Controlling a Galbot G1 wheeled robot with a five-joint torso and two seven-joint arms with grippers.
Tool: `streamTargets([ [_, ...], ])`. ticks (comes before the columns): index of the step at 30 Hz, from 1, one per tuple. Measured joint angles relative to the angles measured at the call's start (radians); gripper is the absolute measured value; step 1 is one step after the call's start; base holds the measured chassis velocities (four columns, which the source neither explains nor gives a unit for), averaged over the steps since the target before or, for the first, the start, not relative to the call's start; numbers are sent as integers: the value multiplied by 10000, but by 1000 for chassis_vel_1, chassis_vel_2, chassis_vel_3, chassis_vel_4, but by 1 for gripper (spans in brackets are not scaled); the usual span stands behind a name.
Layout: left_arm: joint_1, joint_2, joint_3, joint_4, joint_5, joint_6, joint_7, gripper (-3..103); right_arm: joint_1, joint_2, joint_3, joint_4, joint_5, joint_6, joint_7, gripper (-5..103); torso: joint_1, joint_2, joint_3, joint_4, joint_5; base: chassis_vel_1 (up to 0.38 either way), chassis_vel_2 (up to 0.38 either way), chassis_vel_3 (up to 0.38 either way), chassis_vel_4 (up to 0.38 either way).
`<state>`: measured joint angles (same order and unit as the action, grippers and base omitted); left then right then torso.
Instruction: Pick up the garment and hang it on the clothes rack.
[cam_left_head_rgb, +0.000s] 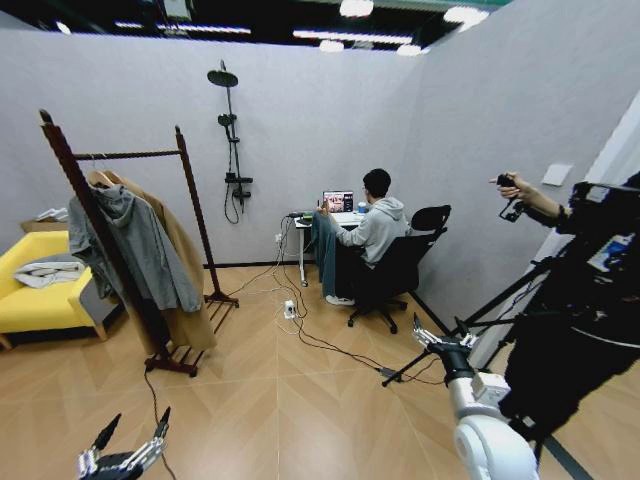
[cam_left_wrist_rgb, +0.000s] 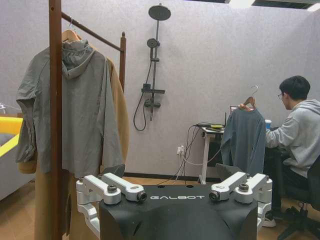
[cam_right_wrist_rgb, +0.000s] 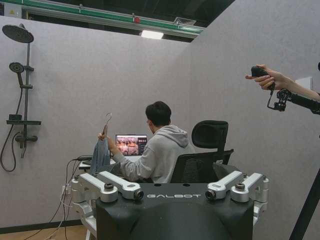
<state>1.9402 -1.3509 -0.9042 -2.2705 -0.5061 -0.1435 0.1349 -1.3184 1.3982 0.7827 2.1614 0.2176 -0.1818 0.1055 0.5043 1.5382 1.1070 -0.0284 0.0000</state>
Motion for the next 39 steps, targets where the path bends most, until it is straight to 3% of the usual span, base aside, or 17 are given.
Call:
streamTargets([
  [13,0,0,0,0,0,0,0,100,-72,17,-45,-7,-43,204,-18,100,-3,4,-1,0,0,-22,21,17,-14],
  [25,-1,0,0,0,0,0,-1,100,-311,-223,-110,54,64,228,-35,100,4,-2,2,-1,-2,-183,180,188,-179],
  [34,0,1,-1,0,0,0,-1,100,-612,-276,-810,241,104,103,-29,100,-1,1,-1,1,0,-179,197,178,-193],
  [39,0,1,-1,0,0,0,1,100,-602,-478,-1295,273,766,-288,-64,100,-2,2,-1,1,0,-218,217,219,-209],
])
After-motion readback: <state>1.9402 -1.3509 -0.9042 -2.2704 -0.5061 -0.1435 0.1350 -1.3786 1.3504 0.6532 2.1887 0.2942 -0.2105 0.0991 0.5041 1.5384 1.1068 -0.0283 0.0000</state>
